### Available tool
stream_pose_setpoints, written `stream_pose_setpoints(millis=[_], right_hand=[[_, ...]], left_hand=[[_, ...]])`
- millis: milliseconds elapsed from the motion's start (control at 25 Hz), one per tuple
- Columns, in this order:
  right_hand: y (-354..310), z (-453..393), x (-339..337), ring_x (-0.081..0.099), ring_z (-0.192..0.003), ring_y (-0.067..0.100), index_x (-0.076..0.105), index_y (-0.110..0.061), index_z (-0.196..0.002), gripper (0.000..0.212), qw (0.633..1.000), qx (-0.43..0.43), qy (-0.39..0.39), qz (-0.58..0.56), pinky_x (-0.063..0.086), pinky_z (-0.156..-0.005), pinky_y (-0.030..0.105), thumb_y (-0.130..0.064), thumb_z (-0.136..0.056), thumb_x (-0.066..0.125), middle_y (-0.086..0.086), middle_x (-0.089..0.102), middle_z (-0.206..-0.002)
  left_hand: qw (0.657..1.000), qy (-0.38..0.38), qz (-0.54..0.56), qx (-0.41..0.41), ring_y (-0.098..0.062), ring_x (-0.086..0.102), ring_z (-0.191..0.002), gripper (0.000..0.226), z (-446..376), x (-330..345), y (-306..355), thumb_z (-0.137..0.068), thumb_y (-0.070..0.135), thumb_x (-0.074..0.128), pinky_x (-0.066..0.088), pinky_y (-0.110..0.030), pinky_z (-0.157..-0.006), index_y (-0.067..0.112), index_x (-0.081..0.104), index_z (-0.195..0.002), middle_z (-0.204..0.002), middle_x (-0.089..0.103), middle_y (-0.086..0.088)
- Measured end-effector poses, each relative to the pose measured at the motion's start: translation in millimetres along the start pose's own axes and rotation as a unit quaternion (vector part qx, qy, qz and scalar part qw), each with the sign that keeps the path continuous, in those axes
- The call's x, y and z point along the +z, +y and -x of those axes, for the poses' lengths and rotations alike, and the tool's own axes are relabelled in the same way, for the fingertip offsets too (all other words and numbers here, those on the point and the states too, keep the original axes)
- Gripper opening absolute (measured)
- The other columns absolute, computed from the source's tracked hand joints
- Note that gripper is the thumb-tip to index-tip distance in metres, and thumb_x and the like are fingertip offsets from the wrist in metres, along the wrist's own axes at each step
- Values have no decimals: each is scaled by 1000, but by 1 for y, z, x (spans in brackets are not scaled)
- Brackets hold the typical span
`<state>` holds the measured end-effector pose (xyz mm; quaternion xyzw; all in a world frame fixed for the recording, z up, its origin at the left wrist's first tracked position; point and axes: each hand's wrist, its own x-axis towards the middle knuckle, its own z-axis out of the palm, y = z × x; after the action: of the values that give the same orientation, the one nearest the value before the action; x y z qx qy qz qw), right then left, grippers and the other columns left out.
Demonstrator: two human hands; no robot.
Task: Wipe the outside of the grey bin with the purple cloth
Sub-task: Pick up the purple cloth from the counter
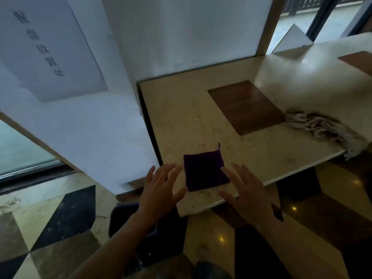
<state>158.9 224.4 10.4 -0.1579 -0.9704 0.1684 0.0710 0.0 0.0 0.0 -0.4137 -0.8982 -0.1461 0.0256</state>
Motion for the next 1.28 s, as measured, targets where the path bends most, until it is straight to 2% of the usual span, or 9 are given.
stream_pose_setpoints(millis=[200,400,560,640,720,840,960,1160,1280], right_hand=[[32,-29,52,46,-135,29,46,-28,-144,62,997,10,-74,19,45,-99,45,-36,-87,67,5,49,-149],[49,-47,78,48,-130,28,44,-30,-146,57,990,27,-127,45,50,-91,47,-29,-91,61,2,50,-147],[47,-52,84,62,-103,29,48,-25,-144,64,993,-27,-66,91,54,-72,44,-18,-83,67,6,63,-127],[45,-51,86,65,-95,32,58,-21,-136,66,989,-61,-61,117,56,-69,44,-8,-74,78,11,66,-120],[42,-53,86,67,-90,35,67,-17,-123,58,988,-72,-56,126,58,-67,42,-4,-69,82,13,69,-115],[33,-60,80,67,-90,32,68,-14,-119,44,997,-18,-40,67,56,-63,39,-8,-76,78,10,70,-112],[15,-71,64,66,-91,27,64,-14,-121,31,1000,26,1,-4,55,-65,36,-15,-91,63,10,70,-110],[-26,-91,10,64,-93,23,63,-14,-124,29,998,16,56,-37,49,-71,27,-17,-97,53,7,69,-110],[-57,-89,-17,62,-94,25,62,-15,-125,29,995,3,96,-33,48,-72,30,-17,-99,52,8,68,-111]], left_hand=[[997,-72,-6,7,-22,51,-118,62,-20,54,-1,-81,52,56,33,-47,-105,27,42,-135,-128,57,-1],[991,-124,-28,43,-24,57,-107,52,-42,82,-16,-80,51,56,35,-48,-101,29,49,-127,-119,61,-1],[984,-128,-55,109,-26,61,-101,55,-39,87,-25,-76,52,60,38,-52,-97,26,49,-124,-117,62,-5],[982,-123,-61,128,-27,62,-98,47,-42,86,-27,-80,44,62,38,-53,-97,23,53,-122,-114,63,-7],[978,-123,-77,151,-27,63,-95,37,-48,85,-26,-85,34,60,39,-53,-98,20,56,-119,-110,65,-9],[986,-101,-36,126,-26,65,-91,30,-56,75,-25,-90,30,54,44,-45,-93,19,57,-118,-106,67,-7],[994,-55,36,83,-22,65,-88,33,-62,52,-30,-93,34,45,47,-38,-82,17,56,-119,-106,67,-4],[987,13,139,76,-19,62,-82,28,-80,-10,-49,-94,30,48,46,-32,-71,19,55,-119,-103,64,-2],[981,32,167,90,-10,59,-80,29,-80,-48,-63,-93,36,43,49,-27,-68,26,53,-117,-102,63,5]])
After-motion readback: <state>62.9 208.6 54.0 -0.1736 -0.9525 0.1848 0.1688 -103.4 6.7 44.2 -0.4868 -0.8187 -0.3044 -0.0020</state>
